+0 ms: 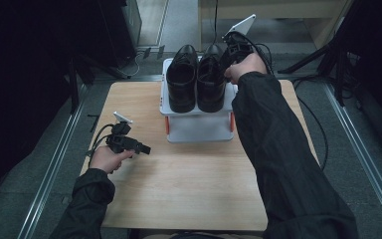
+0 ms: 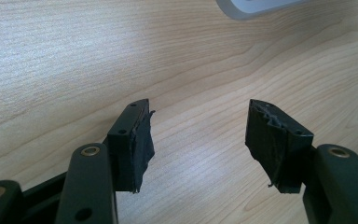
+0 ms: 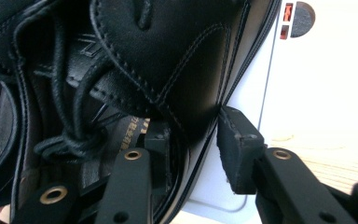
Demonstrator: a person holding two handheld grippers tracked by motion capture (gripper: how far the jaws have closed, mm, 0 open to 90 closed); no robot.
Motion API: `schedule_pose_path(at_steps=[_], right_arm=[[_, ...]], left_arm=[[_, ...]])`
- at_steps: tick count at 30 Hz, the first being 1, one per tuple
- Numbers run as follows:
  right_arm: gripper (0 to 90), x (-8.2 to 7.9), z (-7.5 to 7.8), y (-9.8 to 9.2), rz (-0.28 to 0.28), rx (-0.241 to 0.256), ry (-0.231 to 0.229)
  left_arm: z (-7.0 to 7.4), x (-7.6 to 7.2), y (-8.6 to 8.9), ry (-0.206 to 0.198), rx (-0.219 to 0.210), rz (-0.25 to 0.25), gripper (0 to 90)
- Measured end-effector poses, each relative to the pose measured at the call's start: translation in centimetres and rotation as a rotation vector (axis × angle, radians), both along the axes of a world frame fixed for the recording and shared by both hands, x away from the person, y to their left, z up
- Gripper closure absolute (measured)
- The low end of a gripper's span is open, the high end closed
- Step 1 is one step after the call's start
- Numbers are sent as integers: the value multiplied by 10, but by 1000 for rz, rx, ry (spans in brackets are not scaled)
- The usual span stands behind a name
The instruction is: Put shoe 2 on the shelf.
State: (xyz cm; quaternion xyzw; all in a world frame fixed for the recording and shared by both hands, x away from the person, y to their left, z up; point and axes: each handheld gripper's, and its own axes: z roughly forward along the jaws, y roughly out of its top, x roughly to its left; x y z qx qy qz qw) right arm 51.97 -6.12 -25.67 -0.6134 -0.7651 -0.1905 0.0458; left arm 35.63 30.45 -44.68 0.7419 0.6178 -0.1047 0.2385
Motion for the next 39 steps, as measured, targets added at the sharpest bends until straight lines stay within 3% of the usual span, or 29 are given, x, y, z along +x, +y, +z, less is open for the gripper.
schedule_pose_path(at_steps=[13, 21, 24, 27, 31, 39], right_arm=[[608, -13, 30, -23, 91, 31, -27], [595, -24, 34, -47, 144, 42, -43], [595, -28, 31, -56, 160, 45, -58], [610, -31, 25, -66, 139, 50, -58], [610, -33, 16, -76, 140, 82, -70], [598, -41, -18, -95, 181, 113, -97]], left_arm=[[-1, -1, 3, 2, 13, 7, 401], [-2, -1, 7, 4, 18, 14, 401], [-2, -2, 8, 4, 19, 20, 401], [-2, -2, 9, 4, 16, 20, 401], [-2, 0, 9, 7, 21, 21, 400], [-5, 1, 9, 10, 32, 23, 399]])
